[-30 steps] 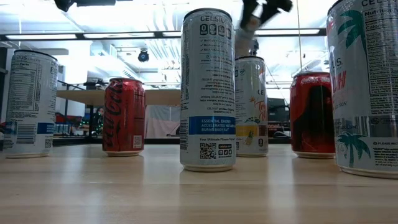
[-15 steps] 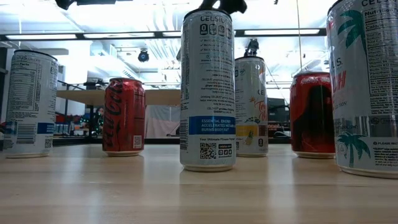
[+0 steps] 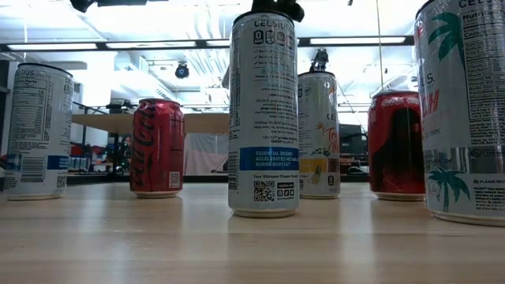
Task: Place canned beverage on shelf
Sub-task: Put the top right white yellow soda can on the shelf
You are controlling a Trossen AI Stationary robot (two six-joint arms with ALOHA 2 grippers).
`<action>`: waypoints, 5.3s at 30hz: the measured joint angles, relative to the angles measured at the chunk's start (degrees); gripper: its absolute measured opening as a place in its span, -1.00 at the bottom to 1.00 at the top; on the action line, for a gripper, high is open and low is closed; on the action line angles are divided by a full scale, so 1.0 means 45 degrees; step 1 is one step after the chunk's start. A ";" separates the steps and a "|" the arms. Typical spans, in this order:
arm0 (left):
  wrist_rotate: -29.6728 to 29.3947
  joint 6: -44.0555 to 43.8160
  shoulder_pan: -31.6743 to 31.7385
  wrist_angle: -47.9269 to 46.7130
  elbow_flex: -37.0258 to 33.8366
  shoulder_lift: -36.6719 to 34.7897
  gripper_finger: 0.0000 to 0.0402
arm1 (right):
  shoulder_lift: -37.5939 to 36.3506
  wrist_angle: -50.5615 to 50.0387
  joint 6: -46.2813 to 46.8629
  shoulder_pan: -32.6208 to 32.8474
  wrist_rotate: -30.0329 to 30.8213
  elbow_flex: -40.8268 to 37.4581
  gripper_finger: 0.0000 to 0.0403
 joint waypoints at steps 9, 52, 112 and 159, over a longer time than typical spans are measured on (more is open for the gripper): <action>0.0016 -0.0097 0.0000 0.0029 0.0000 0.0022 -1.00 | 0.0268 0.0024 -0.0095 -0.0038 -0.0035 0.0010 0.21; 1.1285 0.2238 0.9160 0.3813 0.0068 0.5136 -1.00 | 0.0975 0.0470 -0.0162 -0.0135 -0.0040 0.0029 0.21; 1.2089 0.0282 0.9396 0.1710 -0.0097 0.1624 -1.00 | 0.1028 0.0349 -0.0701 -0.0815 -0.0697 0.0034 0.21; 1.2109 -0.0015 0.8523 0.1935 -0.0102 0.1934 -1.00 | 0.1446 0.0463 -0.0851 -0.0917 -0.0695 0.0044 0.37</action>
